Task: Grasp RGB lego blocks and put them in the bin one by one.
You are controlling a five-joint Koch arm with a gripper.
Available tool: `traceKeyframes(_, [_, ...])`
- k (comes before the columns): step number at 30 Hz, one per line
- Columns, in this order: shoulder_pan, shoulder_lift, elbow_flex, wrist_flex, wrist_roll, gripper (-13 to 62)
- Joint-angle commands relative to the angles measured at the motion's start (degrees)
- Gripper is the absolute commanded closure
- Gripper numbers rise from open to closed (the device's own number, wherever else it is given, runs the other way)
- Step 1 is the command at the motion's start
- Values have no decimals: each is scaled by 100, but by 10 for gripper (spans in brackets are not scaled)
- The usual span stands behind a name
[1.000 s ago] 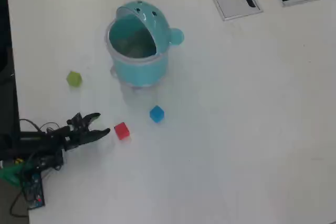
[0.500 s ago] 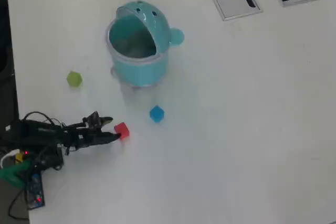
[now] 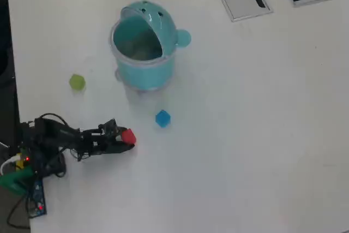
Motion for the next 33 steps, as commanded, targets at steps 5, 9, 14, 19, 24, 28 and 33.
traceKeyframes(5, [-220, 466, -141, -527, 202, 330])
traceKeyframes(9, [-510, 1301, -97, -404, 527, 330])
traceKeyframes(14, [-870, 2848, -211, 571, 984, 331])
traceKeyframes(19, [-1345, 3973, -554, 1125, 1354, 361])
traceKeyframes(24, [-1696, 4201, -1266, 1459, 1433, 368])
traceKeyframes(28, [-2109, 3841, -2250, 1450, 1380, 368])
traceKeyframes(33, [-2399, 3357, -2953, 1362, 1380, 368])
